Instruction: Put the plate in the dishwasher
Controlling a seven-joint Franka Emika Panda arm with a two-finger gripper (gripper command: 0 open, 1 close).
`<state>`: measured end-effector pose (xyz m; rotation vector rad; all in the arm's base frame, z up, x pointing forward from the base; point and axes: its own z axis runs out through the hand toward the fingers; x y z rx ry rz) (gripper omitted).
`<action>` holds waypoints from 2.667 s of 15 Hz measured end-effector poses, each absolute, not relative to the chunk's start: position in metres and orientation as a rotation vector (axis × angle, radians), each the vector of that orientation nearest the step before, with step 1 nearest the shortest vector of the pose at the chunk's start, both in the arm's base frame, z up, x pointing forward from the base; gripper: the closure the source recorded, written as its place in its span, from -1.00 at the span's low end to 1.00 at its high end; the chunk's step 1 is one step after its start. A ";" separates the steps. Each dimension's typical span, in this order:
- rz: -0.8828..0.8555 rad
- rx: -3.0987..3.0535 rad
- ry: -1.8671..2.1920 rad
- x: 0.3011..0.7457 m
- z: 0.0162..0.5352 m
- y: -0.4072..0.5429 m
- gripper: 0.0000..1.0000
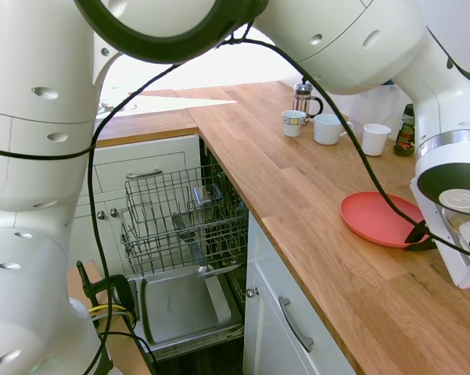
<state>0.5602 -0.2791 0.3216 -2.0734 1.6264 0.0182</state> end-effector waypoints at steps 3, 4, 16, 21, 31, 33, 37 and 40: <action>-0.022 -2.097 1.584 0.566 0.346 -0.267 1.00; -0.043 -2.111 1.564 0.568 0.359 -0.260 1.00; -0.184 -2.593 1.163 0.565 0.438 0.073 1.00; -0.247 -2.758 0.913 0.518 0.429 0.228 1.00; -0.750 -3.002 0.430 0.354 0.357 0.412 1.00; -0.859 -3.004 0.414 0.352 0.343 0.434 1.00; -1.114 -2.987 0.337 0.350 0.318 0.488 1.00; -1.401 -2.898 0.259 0.327 0.314 0.503 1.00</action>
